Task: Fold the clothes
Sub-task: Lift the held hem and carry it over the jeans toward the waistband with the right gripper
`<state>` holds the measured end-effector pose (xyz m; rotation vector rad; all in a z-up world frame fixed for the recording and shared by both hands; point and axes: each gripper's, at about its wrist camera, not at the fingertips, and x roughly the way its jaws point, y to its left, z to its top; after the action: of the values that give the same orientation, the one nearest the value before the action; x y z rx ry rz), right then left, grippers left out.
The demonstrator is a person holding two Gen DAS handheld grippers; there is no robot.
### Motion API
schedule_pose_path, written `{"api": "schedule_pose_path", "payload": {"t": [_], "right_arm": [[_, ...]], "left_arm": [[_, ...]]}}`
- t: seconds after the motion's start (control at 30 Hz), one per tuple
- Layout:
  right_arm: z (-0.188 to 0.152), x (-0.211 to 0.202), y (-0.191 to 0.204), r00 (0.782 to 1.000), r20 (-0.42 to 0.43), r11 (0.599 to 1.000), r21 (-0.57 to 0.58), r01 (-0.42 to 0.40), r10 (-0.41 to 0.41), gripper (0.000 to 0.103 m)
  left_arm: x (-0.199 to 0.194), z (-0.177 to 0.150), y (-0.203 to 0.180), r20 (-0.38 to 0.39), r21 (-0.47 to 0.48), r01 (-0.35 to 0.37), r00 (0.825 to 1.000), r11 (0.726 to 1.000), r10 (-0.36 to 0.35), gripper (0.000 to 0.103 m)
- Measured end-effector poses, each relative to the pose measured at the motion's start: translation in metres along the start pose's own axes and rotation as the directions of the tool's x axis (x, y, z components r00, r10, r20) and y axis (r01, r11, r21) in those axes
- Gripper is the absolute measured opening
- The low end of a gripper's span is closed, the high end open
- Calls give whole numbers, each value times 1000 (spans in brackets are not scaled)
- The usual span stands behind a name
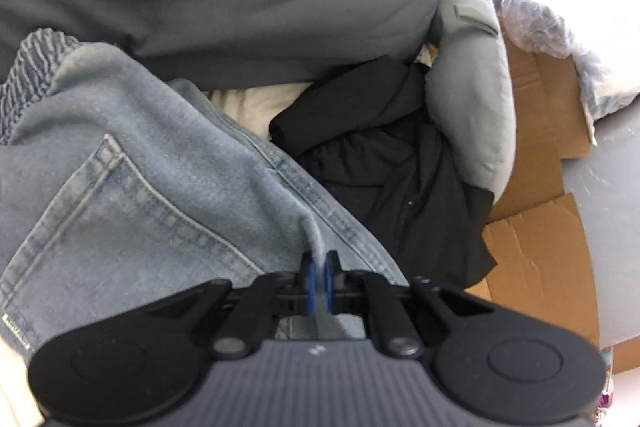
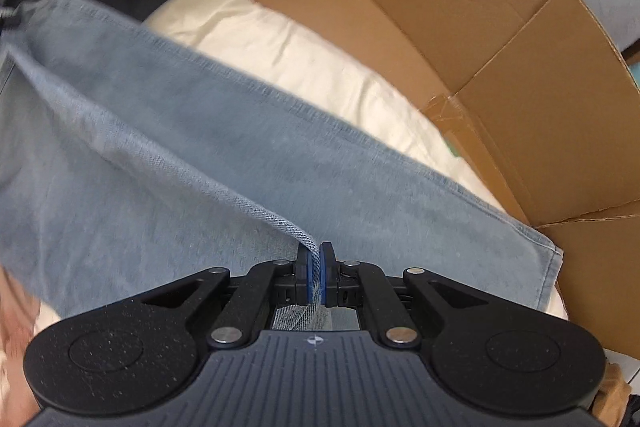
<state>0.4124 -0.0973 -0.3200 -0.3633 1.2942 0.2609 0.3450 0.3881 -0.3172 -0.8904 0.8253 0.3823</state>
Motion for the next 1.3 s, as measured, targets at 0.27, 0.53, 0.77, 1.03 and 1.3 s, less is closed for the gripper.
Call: {"api": "schedule_pose_path", "payload": {"t": [0.27, 0.53, 0.77, 1.03, 1.3], "right_arm": [[25, 15, -10, 999, 17, 999, 15, 29, -29, 1], [44, 45, -16, 999, -6, 998, 28, 53, -53, 1], [59, 68, -21, 998, -27, 998, 32, 59, -59, 1], [62, 97, -16, 994, -40, 994, 30, 101, -99, 1], [67, 99, -15, 991, -28, 990, 46, 130, -129, 1]], "left_arm": [[13, 10, -9, 6, 25, -9, 1000, 1000, 9, 5], [42, 19, -23, -8, 45, -55, 998, 997, 55, 5], [62, 24, -24, -31, 23, -98, 995, 995, 99, 6], [57, 30, -32, -43, 12, -97, 994, 995, 98, 6], [65, 34, -34, -59, 25, -131, 990, 991, 132, 6]]}}
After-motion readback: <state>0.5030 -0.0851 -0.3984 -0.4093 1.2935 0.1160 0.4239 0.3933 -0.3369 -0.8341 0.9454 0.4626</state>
